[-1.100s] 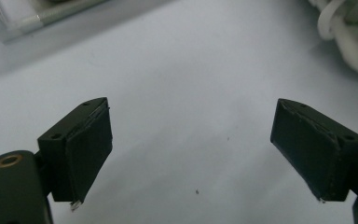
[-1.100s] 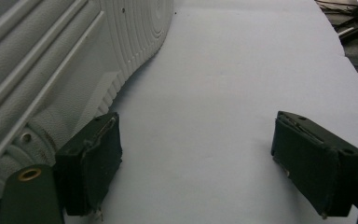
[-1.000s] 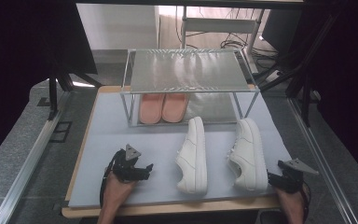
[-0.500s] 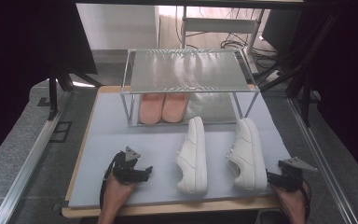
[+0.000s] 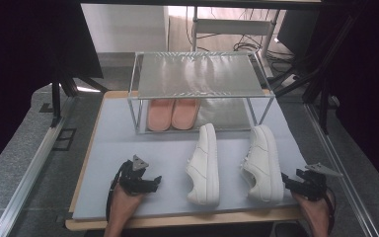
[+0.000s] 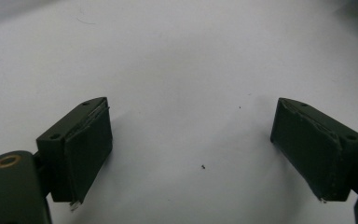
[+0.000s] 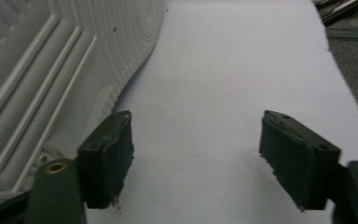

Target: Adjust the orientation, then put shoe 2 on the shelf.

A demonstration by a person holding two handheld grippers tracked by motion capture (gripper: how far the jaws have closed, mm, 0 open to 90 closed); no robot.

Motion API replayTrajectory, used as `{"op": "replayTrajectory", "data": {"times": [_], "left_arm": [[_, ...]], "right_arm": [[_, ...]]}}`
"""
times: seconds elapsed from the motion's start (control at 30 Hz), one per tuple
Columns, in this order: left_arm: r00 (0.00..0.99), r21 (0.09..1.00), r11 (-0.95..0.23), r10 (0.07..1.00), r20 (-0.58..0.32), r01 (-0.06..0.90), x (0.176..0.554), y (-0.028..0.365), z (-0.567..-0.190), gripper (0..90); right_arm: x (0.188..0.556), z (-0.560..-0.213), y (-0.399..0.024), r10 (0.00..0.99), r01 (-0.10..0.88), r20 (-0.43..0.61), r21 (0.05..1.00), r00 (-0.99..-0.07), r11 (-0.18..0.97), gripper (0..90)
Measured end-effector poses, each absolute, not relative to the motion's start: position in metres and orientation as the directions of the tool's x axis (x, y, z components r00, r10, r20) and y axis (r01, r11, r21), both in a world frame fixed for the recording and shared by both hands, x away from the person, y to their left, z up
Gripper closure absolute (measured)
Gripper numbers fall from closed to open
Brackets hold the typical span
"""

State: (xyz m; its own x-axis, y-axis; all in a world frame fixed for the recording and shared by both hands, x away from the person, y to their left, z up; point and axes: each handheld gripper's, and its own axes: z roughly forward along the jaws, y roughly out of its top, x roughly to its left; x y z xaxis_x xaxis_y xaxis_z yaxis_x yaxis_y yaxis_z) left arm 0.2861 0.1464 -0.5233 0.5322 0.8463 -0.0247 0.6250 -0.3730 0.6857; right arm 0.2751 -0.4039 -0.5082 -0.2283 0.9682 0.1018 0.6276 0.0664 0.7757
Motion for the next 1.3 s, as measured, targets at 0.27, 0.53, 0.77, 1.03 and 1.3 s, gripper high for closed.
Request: {"op": "replayTrajectory", "data": {"times": [0.27, 0.53, 0.77, 1.03, 1.3], "left_arm": [[0.532, 0.686, -0.373, 0.847, -0.023, 0.624, 0.286, 0.146, -0.523, 12.7], [0.531, 0.686, -0.373, 0.847, -0.023, 0.624, 0.286, 0.146, -0.523, 12.8], [0.531, 0.686, -0.373, 0.847, -0.022, 0.624, 0.286, 0.146, -0.523, 12.8], [0.530, 0.687, -0.373, 0.848, -0.021, 0.623, 0.286, 0.146, -0.523, 12.9], [0.530, 0.688, -0.372, 0.848, -0.021, 0.623, 0.286, 0.146, -0.523, 13.0]], "right_arm": [[0.273, -0.488, -0.406, 0.968, 0.607, 0.066, 0.788, -0.243, 0.099, 46.1], [0.273, -0.473, -0.406, 0.947, 0.616, 0.120, 0.782, -0.298, 0.095, 63.1], [0.272, -0.459, -0.401, 0.924, 0.610, 0.132, 0.783, -0.359, 0.125, 75.4], [0.271, -0.445, -0.393, 0.910, 0.589, 0.116, 0.793, -0.399, 0.157, 87.2], [0.274, -0.435, -0.379, 0.899, 0.576, 0.088, 0.793, -0.430, 0.198, 90.0]]}}
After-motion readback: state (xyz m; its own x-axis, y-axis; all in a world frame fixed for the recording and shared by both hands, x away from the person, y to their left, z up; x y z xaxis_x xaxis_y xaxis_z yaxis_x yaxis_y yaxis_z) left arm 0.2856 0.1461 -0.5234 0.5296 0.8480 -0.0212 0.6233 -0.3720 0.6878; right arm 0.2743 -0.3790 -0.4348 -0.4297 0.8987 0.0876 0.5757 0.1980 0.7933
